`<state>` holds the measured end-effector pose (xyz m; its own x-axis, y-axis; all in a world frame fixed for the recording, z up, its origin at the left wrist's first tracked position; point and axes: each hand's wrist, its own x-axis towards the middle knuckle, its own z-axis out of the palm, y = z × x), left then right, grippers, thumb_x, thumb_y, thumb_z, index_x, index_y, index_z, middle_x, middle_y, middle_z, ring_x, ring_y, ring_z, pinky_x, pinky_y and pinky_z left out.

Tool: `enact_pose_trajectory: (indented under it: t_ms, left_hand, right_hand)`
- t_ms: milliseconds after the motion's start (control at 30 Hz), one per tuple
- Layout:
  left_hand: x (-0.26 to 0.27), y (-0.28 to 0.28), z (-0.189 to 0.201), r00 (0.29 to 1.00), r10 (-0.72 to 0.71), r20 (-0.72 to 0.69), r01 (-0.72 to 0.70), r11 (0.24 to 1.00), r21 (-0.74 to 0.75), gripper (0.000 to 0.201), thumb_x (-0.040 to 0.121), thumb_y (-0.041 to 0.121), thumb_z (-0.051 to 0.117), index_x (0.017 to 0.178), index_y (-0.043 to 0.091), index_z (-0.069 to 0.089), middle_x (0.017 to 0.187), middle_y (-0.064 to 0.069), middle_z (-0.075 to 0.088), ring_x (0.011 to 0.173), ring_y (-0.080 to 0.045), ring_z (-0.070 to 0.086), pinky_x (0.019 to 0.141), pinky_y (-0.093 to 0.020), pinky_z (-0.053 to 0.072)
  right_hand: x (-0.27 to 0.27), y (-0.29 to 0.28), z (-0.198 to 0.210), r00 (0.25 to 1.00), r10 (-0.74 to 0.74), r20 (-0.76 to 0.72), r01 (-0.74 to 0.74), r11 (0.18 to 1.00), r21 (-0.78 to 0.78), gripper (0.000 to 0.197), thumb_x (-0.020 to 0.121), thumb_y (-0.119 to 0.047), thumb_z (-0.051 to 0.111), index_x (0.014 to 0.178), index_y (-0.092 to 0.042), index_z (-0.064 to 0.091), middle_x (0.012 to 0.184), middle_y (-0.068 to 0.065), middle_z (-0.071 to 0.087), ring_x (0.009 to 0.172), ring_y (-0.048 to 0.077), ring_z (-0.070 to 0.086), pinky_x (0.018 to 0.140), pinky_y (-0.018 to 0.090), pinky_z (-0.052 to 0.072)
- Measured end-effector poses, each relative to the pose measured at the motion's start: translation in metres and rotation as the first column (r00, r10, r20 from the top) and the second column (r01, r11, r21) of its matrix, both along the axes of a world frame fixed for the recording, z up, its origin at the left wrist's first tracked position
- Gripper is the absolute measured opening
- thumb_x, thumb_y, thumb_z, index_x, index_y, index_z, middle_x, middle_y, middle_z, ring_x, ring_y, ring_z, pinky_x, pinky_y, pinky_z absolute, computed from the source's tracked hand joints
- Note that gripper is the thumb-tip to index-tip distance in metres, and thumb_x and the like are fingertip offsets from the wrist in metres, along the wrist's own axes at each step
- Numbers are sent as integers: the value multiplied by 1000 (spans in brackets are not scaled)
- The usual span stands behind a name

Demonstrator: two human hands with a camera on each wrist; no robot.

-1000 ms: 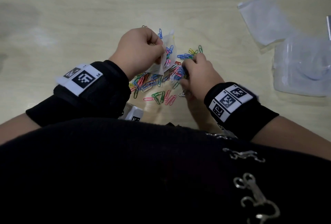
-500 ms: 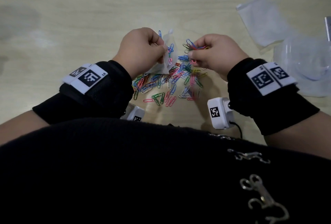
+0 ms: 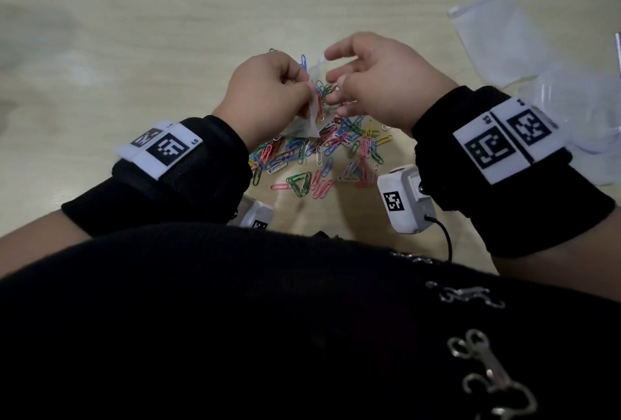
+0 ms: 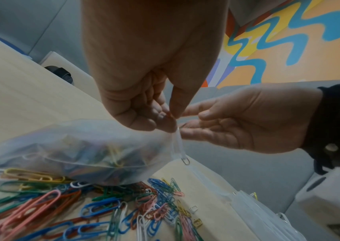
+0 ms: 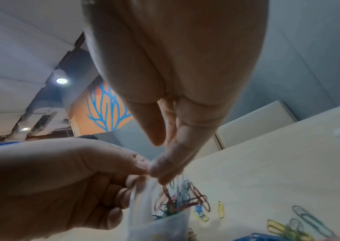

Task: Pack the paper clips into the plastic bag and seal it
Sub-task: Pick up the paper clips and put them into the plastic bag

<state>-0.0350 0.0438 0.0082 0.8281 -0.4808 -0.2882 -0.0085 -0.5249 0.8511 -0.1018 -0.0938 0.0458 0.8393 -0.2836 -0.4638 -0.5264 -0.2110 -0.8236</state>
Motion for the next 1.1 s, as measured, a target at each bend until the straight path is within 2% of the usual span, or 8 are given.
enact_pose_trajectory:
  t_ms: [67, 167, 400, 600, 700, 833, 1000, 1100]
  left_hand:
    - [2, 1, 1, 999, 47, 12, -47, 999, -5, 5, 71, 23, 59, 67, 24, 61, 58, 5, 65, 70, -27, 69, 76, -48, 58]
    - [3, 4, 6, 993, 111, 36, -110, 993, -34, 6, 69, 23, 53, 67, 24, 58, 58, 7, 62, 65, -21, 61, 73, -44, 54]
    - [3, 9, 12, 972, 214, 96, -205, 974, -99, 8, 73, 24, 49, 66, 28, 52, 69, 1, 58, 70, -23, 56, 74, -46, 53]
    - [7, 10, 13, 961, 263, 81, -251, 958, -137, 9, 75, 25, 48, 67, 29, 50, 65, 6, 52, 67, -18, 49, 66, -38, 44]
    - [6, 11, 12, 965, 249, 78, -237, 963, -129, 9, 75, 25, 50, 67, 29, 52, 67, 4, 55, 69, -19, 52, 73, -46, 53]
    - [4, 9, 10, 981, 182, 61, -174, 978, -112, 6, 74, 24, 53, 70, 28, 55, 71, -2, 59, 70, -22, 58, 74, -47, 54]
    - [5, 8, 6, 990, 125, 58, -120, 989, -89, 11, 79, 20, 60, 72, 27, 55, 66, 2, 59, 60, -14, 59, 64, -34, 48]
    - [7, 8, 4, 990, 123, 69, -119, 991, -65, 13, 80, 21, 60, 71, 28, 55, 64, 4, 57, 64, -21, 63, 64, -36, 48]
  right_hand:
    - [-2, -6, -5, 997, -63, 53, 66, 996, -65, 28, 92, -3, 44, 115, -15, 55, 91, 2, 59, 76, 19, 68, 67, 34, 59]
    - [-5, -24, -29, 996, -41, -81, 5, 914, -405, 29, 90, -22, 51, 119, -18, 54, 114, 7, 60, 103, 28, 64, 91, 36, 52]
    - [-16, -3, -87, 926, 294, -238, -377, 769, -517, 109, 70, -70, 64, 151, -18, 12, 159, 8, 17, 146, 24, 19, 119, 43, 22]
    - [-18, 19, -96, 814, 501, -294, -535, 447, -717, 62, 86, -37, 62, 140, -19, 38, 145, 7, 36, 129, 34, 33, 104, 46, 39]
    - [-23, 11, -98, 845, 505, -176, -441, 472, -763, 29, 88, -13, 56, 116, -10, 55, 118, 15, 52, 105, 36, 47, 80, 49, 49]
    - [-20, -2, -89, 870, 457, -187, -427, 508, -748, 19, 86, -5, 55, 105, -6, 59, 107, 18, 54, 97, 37, 53, 79, 43, 48]
    - [-12, -18, -72, 978, 178, -107, -207, 779, -592, 16, 81, -20, 69, 96, -17, 67, 96, 3, 66, 93, 22, 60, 77, 26, 43]
    - [-7, -22, -58, 999, -44, 4, 43, 947, -320, 14, 74, -17, 77, 78, -22, 65, 75, -4, 65, 77, 18, 66, 80, 34, 56]
